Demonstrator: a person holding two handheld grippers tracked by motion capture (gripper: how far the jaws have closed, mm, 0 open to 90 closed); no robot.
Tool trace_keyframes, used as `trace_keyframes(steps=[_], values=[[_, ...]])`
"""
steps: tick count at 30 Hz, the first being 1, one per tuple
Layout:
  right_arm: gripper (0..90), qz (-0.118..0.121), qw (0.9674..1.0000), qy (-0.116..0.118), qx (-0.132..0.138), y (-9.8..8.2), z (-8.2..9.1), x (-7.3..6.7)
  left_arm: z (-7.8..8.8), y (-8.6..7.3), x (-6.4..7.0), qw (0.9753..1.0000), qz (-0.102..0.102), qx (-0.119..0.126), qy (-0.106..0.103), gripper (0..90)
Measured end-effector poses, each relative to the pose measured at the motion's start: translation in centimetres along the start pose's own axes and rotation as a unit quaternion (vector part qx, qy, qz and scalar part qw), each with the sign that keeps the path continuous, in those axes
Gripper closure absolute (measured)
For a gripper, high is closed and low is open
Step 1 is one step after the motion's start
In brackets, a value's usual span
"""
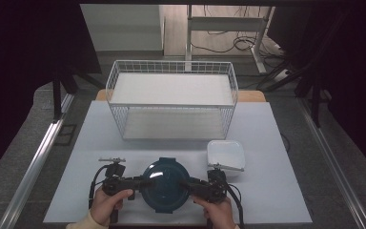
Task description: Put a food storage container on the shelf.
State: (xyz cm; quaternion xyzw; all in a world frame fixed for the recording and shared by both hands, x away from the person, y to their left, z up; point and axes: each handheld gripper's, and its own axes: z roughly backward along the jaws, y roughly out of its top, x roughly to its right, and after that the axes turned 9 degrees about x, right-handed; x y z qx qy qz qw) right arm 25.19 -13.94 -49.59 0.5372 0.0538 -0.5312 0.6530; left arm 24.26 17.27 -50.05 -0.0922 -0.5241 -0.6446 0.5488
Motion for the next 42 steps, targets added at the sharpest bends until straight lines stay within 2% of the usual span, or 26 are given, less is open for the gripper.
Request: trace_keyframes(steps=[8,13,16,21,24,28,31,39,42], values=[[39.2,0.015,0.9998,0.001,0.01,1.1,0.4,-0.3,-0.1,1.0,0.6,0.9999,-0.011,0.002,-0.003,37.7],[39.2,0.013,0.9999,0.0,0.008,1.6,0.3,-0.3,-0.2,1.3,0.5,1.0,-0.005,0.007,-0.003,37.5],[39.2,0.021,0.9998,0.002,0.004,2.2,0.2,-0.4,-0.1,1.7,0.7,0.9999,-0.007,0.01,-0.002,37.6],[39.2,0.022,0.9997,0.005,0.011,2.7,0.3,-0.6,0.0,2.5,1.2,0.9997,-0.014,0.02,-0.004,37.8],[39.1,0.034,0.9992,0.005,0.021,3.7,0.7,-1.1,0.2,3.2,1.6,0.9995,-0.017,0.027,-0.007,37.9],[39.2,0.041,0.9989,0.007,0.02,4.8,1.0,-1.5,0.4,4.3,2.3,0.9988,-0.03,0.037,-0.008,38.1],[39.1,0.039,0.999,0.007,0.018,5.4,1.1,-1.6,0.4,4.9,2.5,0.9985,-0.027,0.046,-0.011,38.3],[39.1,0.039,0.9991,0.005,0.016,6.7,1.1,-1.8,0.3,6.0,2.7,0.9986,-0.027,0.045,-0.011,38.3],[39.1,0.046,0.9988,0.006,0.017,7.3,1.1,-2.1,0.6,6.7,3.1,0.9982,-0.031,0.049,-0.012,38.3]])
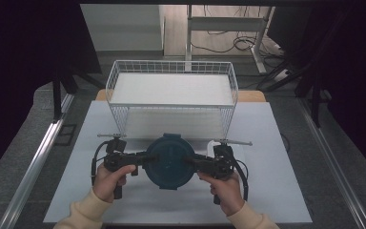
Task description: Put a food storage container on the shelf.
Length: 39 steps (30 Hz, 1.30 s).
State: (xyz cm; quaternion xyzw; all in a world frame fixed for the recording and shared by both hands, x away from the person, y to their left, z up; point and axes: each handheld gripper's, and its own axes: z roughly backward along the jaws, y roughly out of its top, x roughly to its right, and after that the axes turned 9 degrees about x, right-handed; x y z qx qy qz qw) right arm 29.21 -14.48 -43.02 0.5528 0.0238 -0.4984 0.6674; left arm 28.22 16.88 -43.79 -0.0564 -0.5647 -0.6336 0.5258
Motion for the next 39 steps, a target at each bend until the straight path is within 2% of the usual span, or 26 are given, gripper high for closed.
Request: trace_keyframes(steps=[8,11,15,21,33,39], values=[[39.0,0.028,0.9996,-0.001,0.003,2.4,0.4,-1.2,0.4,1.8,0.9,0.9997,-0.012,0.018,-0.008,38.3],[39.0,0.031,0.9995,-0.002,0.005,2.9,0.4,-1.4,0.4,2.2,1.0,0.9997,-0.012,0.019,-0.008,38.2],[38.8,0.034,0.9994,0.002,0.007,3.9,0.2,-1.7,0.7,3.3,1.4,0.9994,-0.022,0.026,-0.003,38.1],[38.8,0.04,0.9991,0.002,0.009,4.9,0.0,-2.0,0.7,4.1,1.4,0.9993,-0.02,0.03,-0.005,38.1],[38.7,0.058,0.9982,0.001,0.016,7.0,0.0,-3.0,1.1,5.8,1.9,0.9986,-0.028,0.044,-0.011,38.1],[38.7,0.066,0.9977,0.001,0.017,8.1,0.3,-3.1,1.0,6.9,2.6,0.9984,-0.031,0.047,-0.013,38.1]])
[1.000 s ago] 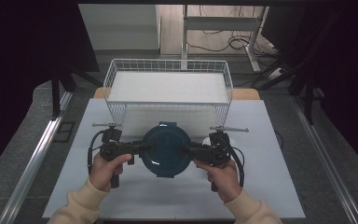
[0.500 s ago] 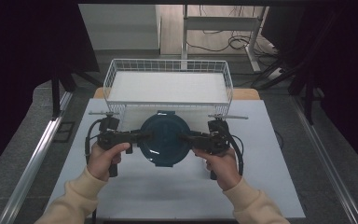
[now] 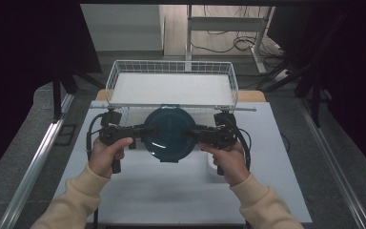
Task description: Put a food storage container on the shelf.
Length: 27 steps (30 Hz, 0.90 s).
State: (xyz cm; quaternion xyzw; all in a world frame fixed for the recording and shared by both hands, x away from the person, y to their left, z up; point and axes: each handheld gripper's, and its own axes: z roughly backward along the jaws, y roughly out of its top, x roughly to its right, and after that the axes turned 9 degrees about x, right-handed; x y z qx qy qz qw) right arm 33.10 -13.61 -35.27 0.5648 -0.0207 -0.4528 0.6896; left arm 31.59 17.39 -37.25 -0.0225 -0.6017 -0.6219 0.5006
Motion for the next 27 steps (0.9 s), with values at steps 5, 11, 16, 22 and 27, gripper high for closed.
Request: trace_keyframes(steps=[5,11,16,22,27], values=[[38.7,0.001,1.0,0.002,0.005,1.0,0.3,-0.1,0.0,1.1,0.6,1.0,-0.008,0.003,0.0,38.1],[38.7,0.013,0.9999,0.003,0.011,2.3,0.6,-0.6,0.2,2.0,1.1,0.9999,-0.011,0.007,-0.003,38.1],[38.7,0.016,0.9998,0.007,0.01,3.5,0.5,-1.0,0.5,3.0,1.5,0.9998,-0.015,0.011,0.0,38.1],[38.7,0.022,0.9997,0.011,0.009,5.1,0.2,-1.5,0.9,4.8,1.9,0.9997,-0.016,0.017,0.004,38.1],[38.7,0.023,0.9996,0.012,0.013,6.9,-0.1,-1.8,1.0,6.8,2.3,0.9997,-0.019,0.018,0.005,38.1]])
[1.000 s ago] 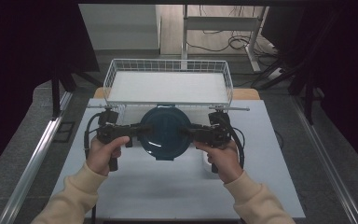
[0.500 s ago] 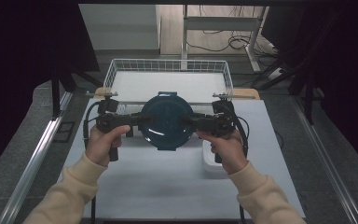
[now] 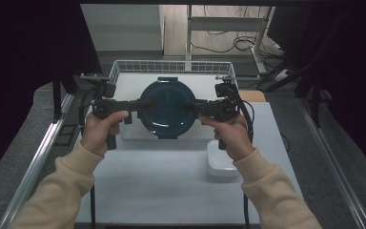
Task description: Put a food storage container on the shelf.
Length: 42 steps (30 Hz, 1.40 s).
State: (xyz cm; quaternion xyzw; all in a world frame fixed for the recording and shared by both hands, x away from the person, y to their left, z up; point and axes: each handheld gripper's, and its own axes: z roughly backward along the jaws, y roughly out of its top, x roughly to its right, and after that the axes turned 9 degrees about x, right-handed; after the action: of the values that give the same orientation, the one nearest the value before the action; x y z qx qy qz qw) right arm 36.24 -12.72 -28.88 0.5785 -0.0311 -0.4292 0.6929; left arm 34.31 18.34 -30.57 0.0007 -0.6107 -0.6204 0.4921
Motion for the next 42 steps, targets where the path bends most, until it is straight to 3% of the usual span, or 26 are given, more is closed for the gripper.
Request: trace_keyframes(steps=[4,11,19,22,32,42], values=[[38.7,0.002,1.0,0.003,0.006,1.7,-0.2,-0.1,-0.2,1.8,0.2,1.0,-0.003,0.0,0.0,38.1],[38.7,0.004,1.0,0.001,-0.002,3.6,-0.8,0.3,-0.9,3.5,-0.2,1.0,0.004,-0.002,-0.001,38.1],[38.7,-0.004,0.9999,-0.004,-0.011,5.9,-2.4,1.7,-2.5,5.8,-1.8,0.9999,0.014,-0.01,-0.002,37.9],[38.8,-0.007,0.9999,-0.006,-0.011,6.8,-3.4,2.8,-3.6,6.7,-3.0,0.9995,0.027,-0.013,0.0,37.8],[38.8,-0.035,0.9987,-0.01,-0.037,7.1,-6.1,6.1,-6.1,6.9,-5.8,0.9978,0.058,-0.032,0.004,37.7],[39.1,-0.054,0.9977,-0.01,-0.039,7.1,-6.8,7.3,-7.2,7.0,-6.9,0.9968,0.073,-0.032,0.007,37.6]])
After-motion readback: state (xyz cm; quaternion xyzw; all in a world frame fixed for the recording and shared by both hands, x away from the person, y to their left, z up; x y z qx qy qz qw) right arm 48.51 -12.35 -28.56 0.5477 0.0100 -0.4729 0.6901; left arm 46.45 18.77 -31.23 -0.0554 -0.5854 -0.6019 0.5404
